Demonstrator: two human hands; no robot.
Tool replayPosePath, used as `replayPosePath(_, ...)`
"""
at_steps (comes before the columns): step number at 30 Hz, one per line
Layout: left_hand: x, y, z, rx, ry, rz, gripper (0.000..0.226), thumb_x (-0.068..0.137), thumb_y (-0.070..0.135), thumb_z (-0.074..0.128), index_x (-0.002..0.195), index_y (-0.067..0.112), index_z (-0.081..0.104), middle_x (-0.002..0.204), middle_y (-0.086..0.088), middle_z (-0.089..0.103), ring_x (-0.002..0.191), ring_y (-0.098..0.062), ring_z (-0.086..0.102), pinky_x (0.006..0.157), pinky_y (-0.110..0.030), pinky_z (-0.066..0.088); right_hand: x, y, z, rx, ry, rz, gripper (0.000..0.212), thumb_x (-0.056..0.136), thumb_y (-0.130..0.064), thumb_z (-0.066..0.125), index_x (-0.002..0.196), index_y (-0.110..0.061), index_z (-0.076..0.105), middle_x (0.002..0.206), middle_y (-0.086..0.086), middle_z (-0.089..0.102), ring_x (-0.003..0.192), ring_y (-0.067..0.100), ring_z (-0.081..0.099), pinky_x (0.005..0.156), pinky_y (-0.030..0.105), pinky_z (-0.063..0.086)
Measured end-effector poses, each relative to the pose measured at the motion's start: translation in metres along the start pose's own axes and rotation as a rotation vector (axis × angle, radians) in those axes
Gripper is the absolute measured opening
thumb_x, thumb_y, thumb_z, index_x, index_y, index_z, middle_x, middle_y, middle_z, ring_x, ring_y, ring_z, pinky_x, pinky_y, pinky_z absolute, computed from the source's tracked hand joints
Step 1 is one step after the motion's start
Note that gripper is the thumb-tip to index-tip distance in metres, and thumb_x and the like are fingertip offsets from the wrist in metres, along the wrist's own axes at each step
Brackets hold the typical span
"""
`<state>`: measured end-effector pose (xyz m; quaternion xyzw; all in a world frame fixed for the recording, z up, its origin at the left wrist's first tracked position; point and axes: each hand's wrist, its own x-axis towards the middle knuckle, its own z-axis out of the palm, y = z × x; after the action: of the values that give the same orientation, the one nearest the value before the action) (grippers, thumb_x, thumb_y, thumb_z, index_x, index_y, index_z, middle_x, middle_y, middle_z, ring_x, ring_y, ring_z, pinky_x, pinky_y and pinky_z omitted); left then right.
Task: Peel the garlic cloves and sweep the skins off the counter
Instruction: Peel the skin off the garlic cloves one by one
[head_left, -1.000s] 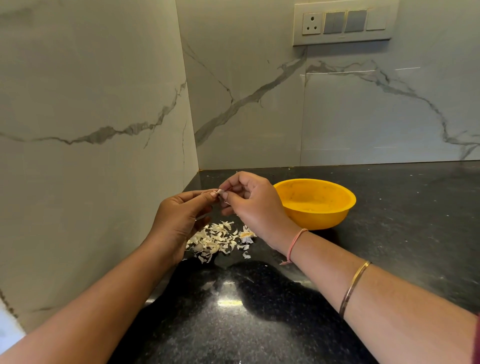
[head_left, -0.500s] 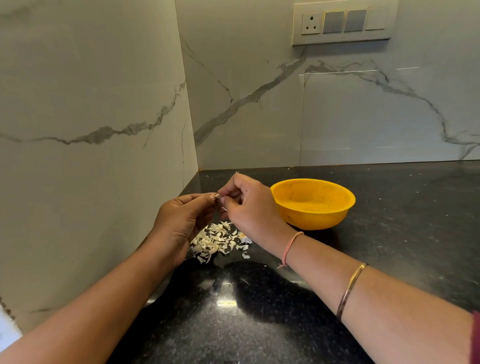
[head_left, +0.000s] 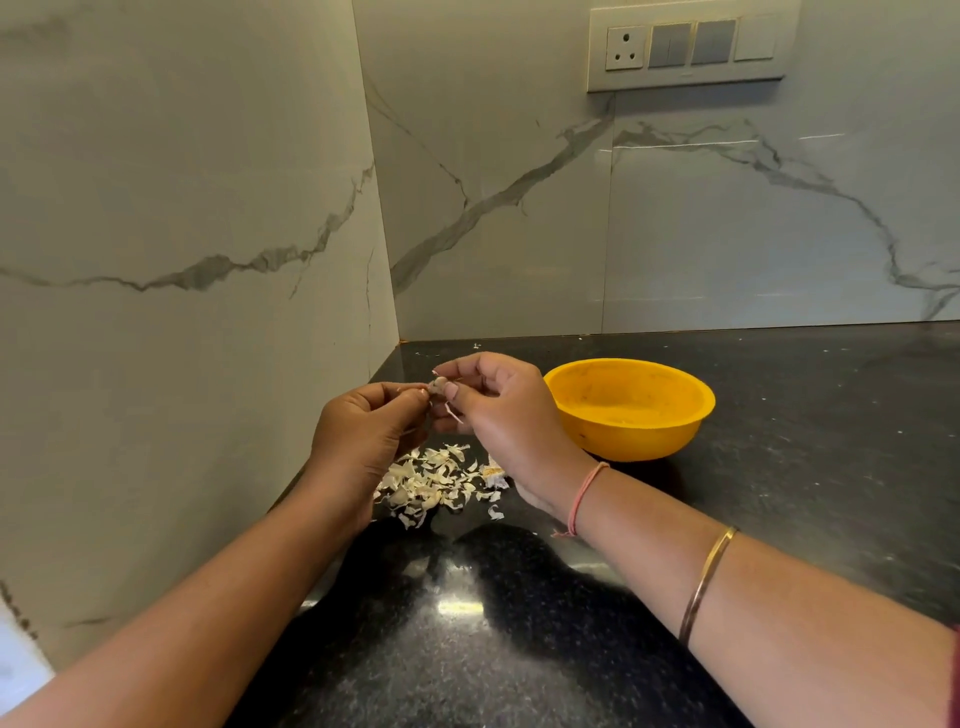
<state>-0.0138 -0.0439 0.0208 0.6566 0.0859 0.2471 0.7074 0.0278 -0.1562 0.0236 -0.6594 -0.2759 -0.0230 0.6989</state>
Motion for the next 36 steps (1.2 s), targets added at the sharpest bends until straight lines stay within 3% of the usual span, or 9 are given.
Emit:
replayPosePath(4,0.0024,-0.0049,-0.0009,0.171,0.034,0.020,0.007,0.086,0.012,0.064,0.080,0.010,0.068,0.075,-0.006,0.063,0.067,-0.012,0.056,0.053,-0.015,0.049,0.0019,-0.0035,-0.0034,0.173,0.022,0.078,0.013,0.092,0.003,0.052,0.096,-0.001,0.063,0.080,0.009,0.062,0.066,0.009,0.061,0.065,0.023,0.058)
replayPosePath(11,0.0032,-0.0045,-0.0039,0.194,0.047,0.011,0.026,0.085,0.032,0.066,0.066,0.013,0.065,0.063,-0.002,0.061,0.058,-0.013,0.054,0.059,-0.025,0.048,-0.0001,-0.0070,-0.0038,0.305,-0.018,0.189,0.018,0.090,0.004,0.054,0.108,0.003,0.055,0.088,0.014,0.060,0.065,0.014,0.060,0.062,0.027,0.059)
replayPosePath(14,0.0041,-0.0029,-0.0050,0.211,0.046,0.086,0.006,0.084,0.016,0.067,0.080,0.018,0.063,0.078,-0.001,0.064,0.067,-0.013,0.058,0.060,-0.024,0.048,0.0006,-0.0087,-0.0052,0.333,-0.024,0.201,0.017,0.089,0.004,0.055,0.106,0.002,0.052,0.085,0.015,0.061,0.063,0.015,0.061,0.062,0.029,0.059)
replayPosePath(17,0.0047,-0.0026,-0.0055,0.203,0.056,0.116,0.020,0.088,0.002,0.057,0.077,0.018,0.064,0.082,-0.001,0.065,0.071,-0.013,0.060,0.062,-0.022,0.050,0.0006,-0.0092,-0.0056,0.335,-0.029,0.207,0.016,0.089,0.005,0.054,0.105,0.002,0.052,0.086,0.016,0.059,0.063,0.016,0.060,0.061,0.028,0.058)
replayPosePath(20,0.0032,-0.0004,-0.0034,0.162,0.067,0.122,0.023,0.091,0.006,0.051,0.073,0.016,0.063,0.080,-0.004,0.066,0.075,-0.017,0.062,0.063,-0.026,0.051,-0.0003,-0.0080,-0.0049,0.302,-0.043,0.199,0.014,0.089,0.004,0.054,0.103,0.001,0.055,0.084,0.013,0.059,0.064,0.015,0.060,0.061,0.027,0.058)
replayPosePath(25,0.0023,-0.0018,-0.0024,0.100,-0.103,0.103,0.013,0.087,0.027,0.061,0.093,0.015,0.062,0.090,-0.007,0.070,0.085,-0.022,0.069,0.071,-0.033,0.054,-0.0011,-0.0056,-0.0038,0.218,-0.031,0.153,0.010,0.087,0.000,0.059,0.097,-0.002,0.057,0.087,0.016,0.063,0.071,0.020,0.064,0.067,0.033,0.059)
replayPosePath(27,0.0020,-0.0027,-0.0025,0.083,-0.148,0.117,0.021,0.080,0.025,0.065,0.096,0.011,0.064,0.093,-0.012,0.071,0.086,-0.028,0.070,0.077,-0.038,0.056,-0.0014,-0.0047,-0.0035,0.185,-0.020,0.139,0.010,0.086,-0.001,0.061,0.096,-0.001,0.058,0.089,0.019,0.065,0.078,0.024,0.067,0.071,0.038,0.059)
replayPosePath(31,0.0035,-0.0032,-0.0039,-0.028,-0.135,0.108,0.016,0.072,0.017,0.067,0.086,0.009,0.068,0.082,-0.007,0.072,0.082,-0.025,0.069,0.077,-0.034,0.057,-0.0018,-0.0062,-0.0049,0.217,-0.028,0.149,0.009,0.087,0.002,0.060,0.094,0.000,0.055,0.079,0.014,0.064,0.061,0.016,0.065,0.061,0.026,0.058)
replayPosePath(36,0.0047,-0.0031,-0.0049,-0.069,-0.126,0.098,0.014,0.071,0.015,0.067,0.084,0.010,0.067,0.080,-0.005,0.071,0.080,-0.019,0.069,0.075,-0.030,0.058,-0.0026,-0.0083,-0.0053,0.238,-0.020,0.153,0.008,0.088,0.002,0.060,0.091,0.001,0.053,0.078,0.015,0.065,0.058,0.015,0.067,0.057,0.026,0.058)
